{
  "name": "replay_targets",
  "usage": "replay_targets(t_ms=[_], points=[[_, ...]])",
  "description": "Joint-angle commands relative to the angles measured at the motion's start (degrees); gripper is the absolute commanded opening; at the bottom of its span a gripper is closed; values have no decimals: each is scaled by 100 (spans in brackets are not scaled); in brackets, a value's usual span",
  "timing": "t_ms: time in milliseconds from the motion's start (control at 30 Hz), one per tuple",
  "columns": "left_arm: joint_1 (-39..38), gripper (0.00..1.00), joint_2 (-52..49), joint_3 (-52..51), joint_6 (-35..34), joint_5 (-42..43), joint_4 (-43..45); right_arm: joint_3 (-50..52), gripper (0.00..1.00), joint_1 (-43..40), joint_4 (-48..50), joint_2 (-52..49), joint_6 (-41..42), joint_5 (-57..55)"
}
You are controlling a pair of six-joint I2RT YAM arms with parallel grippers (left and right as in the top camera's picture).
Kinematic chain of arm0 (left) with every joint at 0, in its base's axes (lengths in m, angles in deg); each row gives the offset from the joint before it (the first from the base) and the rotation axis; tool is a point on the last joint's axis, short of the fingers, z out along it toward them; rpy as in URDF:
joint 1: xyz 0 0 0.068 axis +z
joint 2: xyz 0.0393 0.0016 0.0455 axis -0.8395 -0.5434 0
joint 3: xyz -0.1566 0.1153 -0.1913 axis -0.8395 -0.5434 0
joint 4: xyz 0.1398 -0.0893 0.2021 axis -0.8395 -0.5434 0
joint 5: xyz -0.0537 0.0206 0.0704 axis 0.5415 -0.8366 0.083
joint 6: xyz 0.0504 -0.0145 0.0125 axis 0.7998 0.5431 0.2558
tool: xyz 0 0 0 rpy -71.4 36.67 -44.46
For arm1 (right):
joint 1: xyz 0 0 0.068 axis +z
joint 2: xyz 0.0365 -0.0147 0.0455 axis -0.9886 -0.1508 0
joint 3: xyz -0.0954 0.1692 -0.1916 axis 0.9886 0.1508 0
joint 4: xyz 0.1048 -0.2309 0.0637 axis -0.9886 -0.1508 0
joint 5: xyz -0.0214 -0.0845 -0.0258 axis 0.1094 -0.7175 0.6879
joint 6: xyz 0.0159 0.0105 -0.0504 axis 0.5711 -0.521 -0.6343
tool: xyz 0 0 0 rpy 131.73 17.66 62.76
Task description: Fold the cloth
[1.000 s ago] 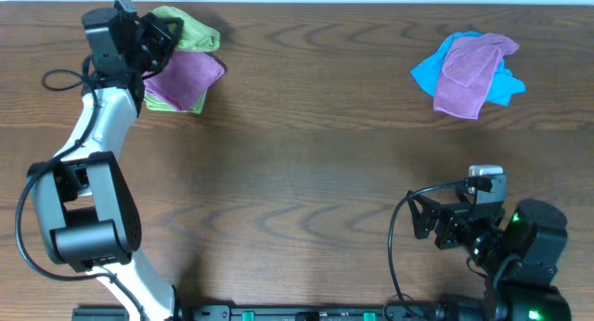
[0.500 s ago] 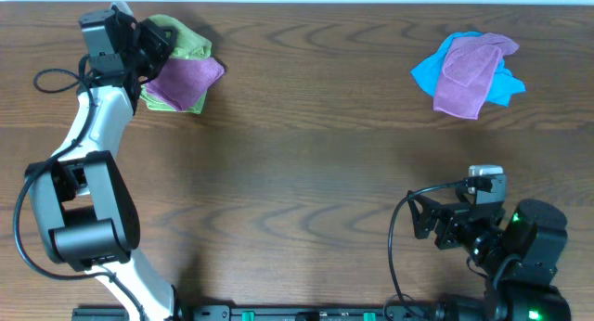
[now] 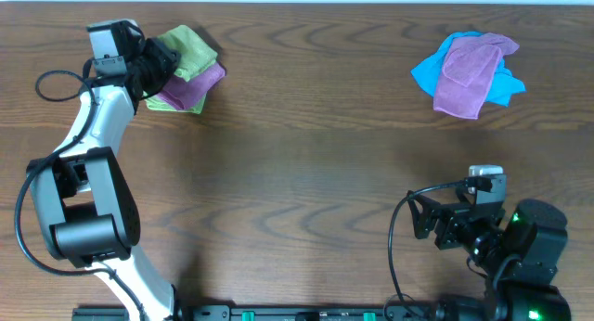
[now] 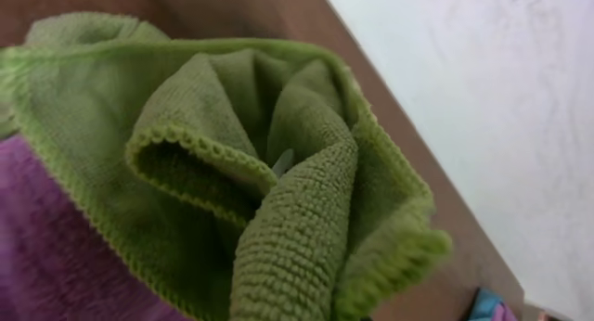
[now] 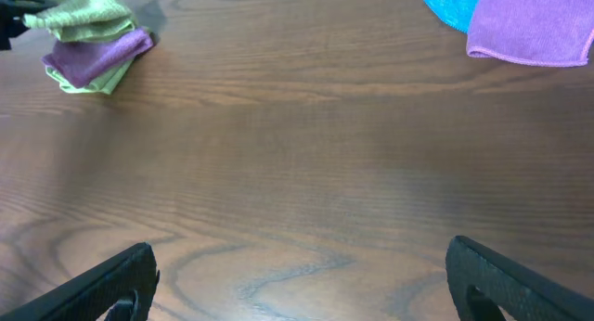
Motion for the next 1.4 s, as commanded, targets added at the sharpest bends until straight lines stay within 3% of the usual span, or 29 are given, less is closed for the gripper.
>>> replay_targets(t_ms=[0,100,500,733,800,933,1000,1367], points=[[31,11,-74,127,149,-111,-151,35,99,-46,7,20,55,59],[35,19,-74,127,153,-153,-264,35,99,-46,7,20,55,59],[186,36,-74,127,452,-444,-393,35,99,-46,7,20,55,59],[378,54,-74,127,555,-439,-492,35,99,-46,7,20,55,59],[417,66,-72,127,560,-437,-555,35,99,-46,7,20,55,59],[494,81,-72,129,597,-374,-640,35,99,-46,7,20,55,59],[535,98,-70,129,597,-256,-643,35,99,-46,7,20,55,59],[721,96,319,129,820,-138,-713,35,99,-46,7,20,55,59]])
